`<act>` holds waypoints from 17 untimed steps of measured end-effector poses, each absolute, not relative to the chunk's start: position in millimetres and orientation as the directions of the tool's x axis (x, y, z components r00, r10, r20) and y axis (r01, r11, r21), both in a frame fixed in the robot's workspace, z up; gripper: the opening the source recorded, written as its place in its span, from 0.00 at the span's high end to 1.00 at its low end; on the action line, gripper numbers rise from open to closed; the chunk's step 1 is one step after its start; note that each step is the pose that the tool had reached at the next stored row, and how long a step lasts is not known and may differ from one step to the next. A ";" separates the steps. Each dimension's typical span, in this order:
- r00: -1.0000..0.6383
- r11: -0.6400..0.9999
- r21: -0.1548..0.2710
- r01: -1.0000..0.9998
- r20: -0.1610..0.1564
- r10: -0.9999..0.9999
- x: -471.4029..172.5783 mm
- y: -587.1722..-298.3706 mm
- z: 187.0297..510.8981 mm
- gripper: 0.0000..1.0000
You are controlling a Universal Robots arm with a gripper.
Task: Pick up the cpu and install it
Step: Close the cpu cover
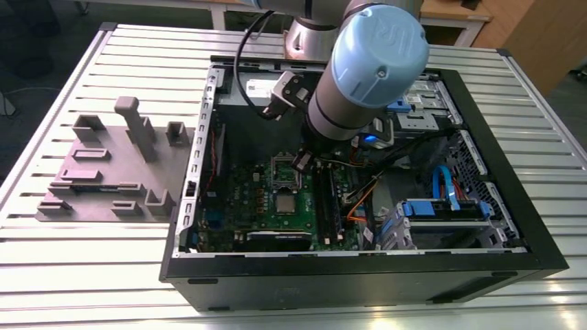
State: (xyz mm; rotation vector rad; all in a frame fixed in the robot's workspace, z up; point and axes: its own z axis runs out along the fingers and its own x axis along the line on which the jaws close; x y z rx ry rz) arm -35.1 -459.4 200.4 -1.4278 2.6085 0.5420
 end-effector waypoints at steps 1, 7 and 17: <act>-0.548 0.491 0.252 -0.834 -0.271 -0.791 -35.1 -459.4 199.4 0.90; -0.547 0.490 0.253 -0.834 -0.272 -0.792 -35.1 -459.5 194.4 0.90; -0.547 0.487 0.257 -0.835 -0.280 -0.789 -35.0 -459.1 193.1 0.90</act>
